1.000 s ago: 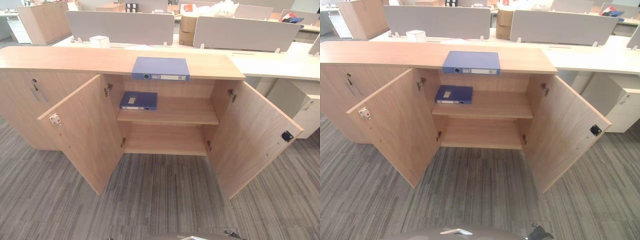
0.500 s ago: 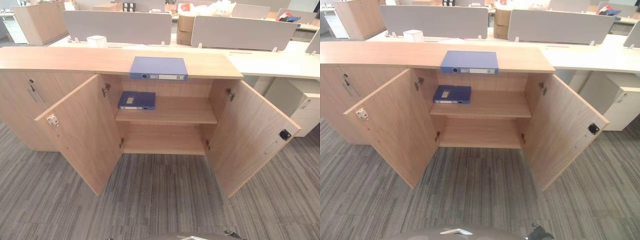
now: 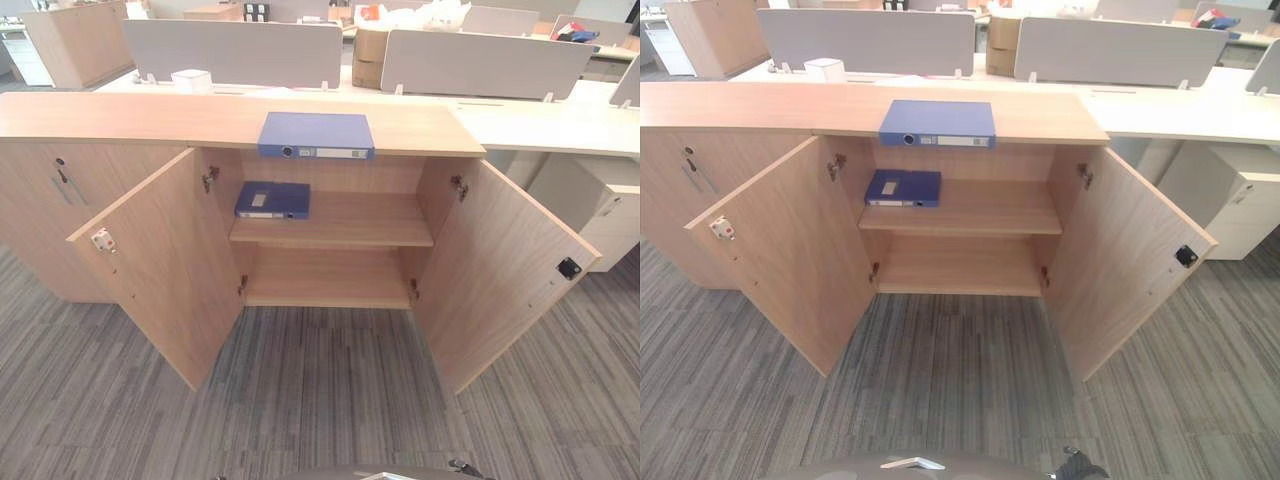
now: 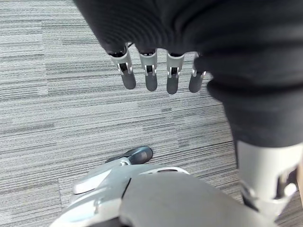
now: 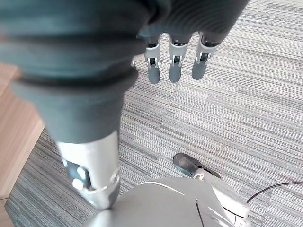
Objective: Put the empty folder in the office cabinet
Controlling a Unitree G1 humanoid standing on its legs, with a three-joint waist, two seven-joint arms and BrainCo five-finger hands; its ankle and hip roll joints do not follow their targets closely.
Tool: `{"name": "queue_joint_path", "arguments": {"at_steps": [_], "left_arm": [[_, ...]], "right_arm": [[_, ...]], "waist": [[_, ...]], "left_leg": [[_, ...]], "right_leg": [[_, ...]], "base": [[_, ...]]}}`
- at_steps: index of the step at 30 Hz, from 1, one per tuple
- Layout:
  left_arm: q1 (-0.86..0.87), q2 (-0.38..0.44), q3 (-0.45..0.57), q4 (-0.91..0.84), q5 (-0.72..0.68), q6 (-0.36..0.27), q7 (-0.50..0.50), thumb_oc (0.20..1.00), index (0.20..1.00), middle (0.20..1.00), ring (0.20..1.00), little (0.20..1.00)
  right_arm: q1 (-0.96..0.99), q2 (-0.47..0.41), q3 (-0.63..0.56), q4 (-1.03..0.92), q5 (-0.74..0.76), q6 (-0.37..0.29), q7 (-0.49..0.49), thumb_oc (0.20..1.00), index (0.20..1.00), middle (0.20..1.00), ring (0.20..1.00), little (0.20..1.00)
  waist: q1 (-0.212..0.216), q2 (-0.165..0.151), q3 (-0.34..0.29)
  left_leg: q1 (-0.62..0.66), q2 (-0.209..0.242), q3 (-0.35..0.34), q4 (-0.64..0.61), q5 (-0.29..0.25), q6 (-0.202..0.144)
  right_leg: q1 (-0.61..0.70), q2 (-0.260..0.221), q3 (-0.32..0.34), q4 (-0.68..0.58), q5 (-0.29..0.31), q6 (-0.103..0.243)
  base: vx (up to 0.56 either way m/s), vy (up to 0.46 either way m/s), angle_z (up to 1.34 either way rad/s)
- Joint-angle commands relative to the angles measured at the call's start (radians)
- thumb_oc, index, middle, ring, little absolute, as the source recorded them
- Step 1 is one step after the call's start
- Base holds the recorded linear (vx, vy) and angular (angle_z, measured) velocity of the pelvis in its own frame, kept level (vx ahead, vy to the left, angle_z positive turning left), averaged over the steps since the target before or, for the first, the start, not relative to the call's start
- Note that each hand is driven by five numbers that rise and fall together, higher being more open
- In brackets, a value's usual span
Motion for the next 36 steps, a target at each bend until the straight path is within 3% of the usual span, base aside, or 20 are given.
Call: {"name": "queue_joint_path", "arguments": {"at_steps": [1,10,11,12,13,14,15,16,17,19,21,23,24,25,29,31,33,36], "left_arm": [[-0.049,-0.013,0.021,0.082,0.010,0.002,-0.004,1.000,1.000,1.000,1.000,1.000],[-0.048,-0.006,0.033,0.078,-0.010,0.006,-0.006,1.000,1.000,1.000,1.000,1.000],[-0.050,0.001,0.038,0.075,-0.021,0.008,-0.005,1.000,1.000,1.000,1.000,1.000],[-0.065,0.010,0.035,0.064,-0.043,0.009,0.001,1.000,1.000,1.000,1.000,1.000],[-0.065,0.010,0.035,0.064,-0.043,0.009,0.001,1.000,1.000,1.000,1.000,1.000],[-0.077,0.011,0.029,0.049,-0.060,0.012,0.009,1.000,1.000,1.000,1.000,1.000],[-0.078,0.011,0.029,0.049,-0.061,0.012,0.009,1.000,1.000,1.000,1.000,1.000],[-0.082,0.012,0.027,0.046,-0.068,0.011,0.014,1.000,1.000,1.000,1.000,1.000],[-0.077,0.007,0.031,0.054,-0.075,0.011,0.014,1.000,1.000,1.000,1.000,1.000],[-0.059,0.005,0.036,0.066,-0.065,0.009,0.014,1.000,1.000,1.000,1.000,1.000],[-0.042,0.007,0.041,0.072,-0.057,0.006,0.019,1.000,1.000,1.000,1.000,1.000],[-0.042,0.007,0.041,0.072,-0.057,0.006,0.019,1.000,1.000,1.000,1.000,1.000],[-0.039,0.010,0.043,0.072,-0.058,0.003,0.024,1.000,1.000,1.000,1.000,1.000],[-0.037,0.015,0.052,0.069,-0.058,-0.002,0.032,1.000,1.000,1.000,1.000,1.000],[0.008,0.024,0.090,0.078,-0.026,-0.003,0.032,1.000,1.000,1.000,1.000,1.000],[0.009,0.024,0.090,0.077,-0.026,-0.003,0.032,1.000,1.000,1.000,1.000,1.000],[-0.006,0.045,0.093,0.083,-0.018,-0.003,0.033,1.000,1.000,1.000,1.000,1.000],[-0.027,0.068,0.097,0.082,-0.023,-0.001,0.040,1.000,1.000,1.000,1.000,1.000]], "right_arm": [[-0.052,-0.014,0.038,0.070,-0.002,0.000,0.020,1.000,1.000,1.000,1.000,1.000],[-0.056,-0.015,0.053,0.065,-0.020,0.007,0.024,1.000,1.000,1.000,1.000,1.000],[-0.068,-0.022,0.060,0.057,-0.020,0.008,0.026,1.000,1.000,1.000,1.000,1.000],[-0.089,-0.030,0.072,0.041,-0.012,0.004,0.025,1.000,1.000,1.000,1.000,1.000],[-0.089,-0.030,0.072,0.041,-0.012,0.004,0.025,1.000,1.000,1.000,1.000,1.000],[-0.096,-0.036,0.072,0.038,-0.008,0.007,0.019,1.000,1.000,1.000,1.000,1.000],[-0.097,-0.036,0.072,0.038,-0.008,0.007,0.019,1.000,1.000,1.000,1.000,1.000],[-0.101,-0.044,0.069,0.041,-0.006,0.009,0.016,1.000,1.000,1.000,1.000,1.000],[-0.101,-0.048,0.063,0.042,0.003,0.010,0.012,1.000,1.000,1.000,1.000,1.000],[-0.098,-0.052,0.058,0.034,0.016,0.008,0.010,1.000,1.000,1.000,1.000,1.000],[-0.094,-0.058,0.054,0.027,0.028,0.003,0.006,1.000,1.000,1.000,1.000,1.000],[-0.094,-0.058,0.054,0.027,0.028,0.003,0.006,1.000,1.000,1.000,1.000,1.000],[-0.095,-0.064,0.054,0.027,0.031,0.000,0.003,1.000,1.000,1.000,1.000,1.000],[-0.101,-0.079,0.046,0.028,0.032,-0.006,-0.005,1.000,1.000,1.000,1.000,1.000],[-0.082,-0.078,0.034,0.029,0.015,-0.009,0.001,1.000,1.000,1.000,1.000,1.000],[-0.081,-0.078,0.034,0.028,0.015,-0.009,0.001,1.000,1.000,1.000,1.000,1.000],[-0.082,-0.072,0.024,0.021,0.018,-0.008,0.004,1.000,1.000,1.000,1.000,1.000],[-0.093,-0.059,0.026,0.021,0.011,-0.004,0.007,1.000,1.000,1.000,1.000,1.000]], "waist": [[0.001,0.025,0.020],[0.005,0.025,0.025],[0.011,0.019,0.048],[0.029,0.001,0.105],[0.029,0.001,0.105],[0.040,-0.003,0.144],[0.037,0.000,0.143],[0.040,0.000,0.161],[0.046,-0.002,0.169],[0.061,0.002,0.171],[0.079,0.027,0.187],[0.079,0.026,0.188],[0.090,0.037,0.197],[0.109,0.048,0.211],[0.136,0.061,0.144],[0.137,0.060,0.142],[0.144,0.041,0.118],[0.156,0.008,0.095]], "left_leg": [[0.035,0.013,0.011,0.000,-0.066,-0.038],[0.039,0.023,0.010,0.000,-0.061,-0.044],[-0.002,0.036,0.009,0.074,-0.069,-0.050],[-0.139,0.052,0.002,0.279,-0.084,-0.075],[-0.139,0.052,0.002,0.279,-0.084,-0.075],[-0.255,0.073,-0.015,0.468,-0.033,-0.097],[-0.265,0.077,-0.021,0.480,-0.037,-0.098],[-0.312,0.088,-0.031,0.537,0.011,-0.105],[-0.372,0.130,0.002,0.512,0.055,-0.099],[-0.393,0.160,0.020,0.408,0.071,-0.090],[-0.392,0.184,0.002,0.250,0.179,-0.115],[-0.390,0.184,0.003,0.248,0.180,-0.115],[-0.414,0.199,-0.002,0.172,0.217,-0.126],[-0.448,0.242,0.056,0.034,0.255,-0.144],[-0.433,0.288,0.066,0.013,0.295,-0.160],[-0.433,0.288,0.067,0.013,0.294,-0.160],[-0.436,0.284,0.093,0.046,0.307,-0.153],[-0.469,0.254,0.079,0.140,0.266,-0.135]], "right_leg": [[0.010,0.001,-0.044,0.007,0.009,0.043],[0.010,0.008,-0.045,0.008,0.000,0.038],[0.000,0.009,-0.037,0.016,-0.005,0.031],[-0.012,0.004,-0.032,0.027,-0.011,0.013],[-0.012,0.004,-0.032,0.027,-0.011,0.013],[-0.004,0.008,-0.044,0.032,-0.017,-0.009],[-0.006,0.012,-0.048,0.032,-0.017,-0.010],[0.001,0.015,-0.057,0.032,-0.024,-0.019],[0.019,0.014,-0.067,0.030,-0.043,-0.023],[0.030,0.018,-0.060,0.028,-0.060,-0.020],[0.053,0.033,-0.056,0.026,-0.081,-0.018],[0.055,0.033,-0.055,0.026,-0.081,-0.018],[0.071,0.034,-0.055,0.025,-0.097,-0.016],[0.128,0.022,-0.052,0.020,-0.136,-0.003],[0.203,0.009,0.021,0.012,-0.185,0.030],[0.202,0.008,0.022,0.013,-0.185,0.030],[0.217,-0.036,0.039,0.030,-0.205,0.052],[0.212,-0.092,0.051,0.049,-0.180,0.087]], "base": [[0.00,0.000,0.00],[-0.01,-0.038,-0.01],[-0.27,-0.141,0.01],[-0.27,-0.141,0.01],[-0.29,-0.178,-0.03],[-0.10,-0.084,-0.05],[-0.11,-0.111,0.04],[0.05,-0.017,0.13],[0.12,0.010,0.01],[0.19,0.091,-0.06],[0.17,0.111,0.02],[0.08,0.050,-0.07],[0.34,0.219,-0.01],[0.45,0.292,0.12],[0.41,0.242,-0.11],[0.17,0.109,-0.52],[0.41,0.270,-0.60],[0.38,0.244,-0.26]]}}
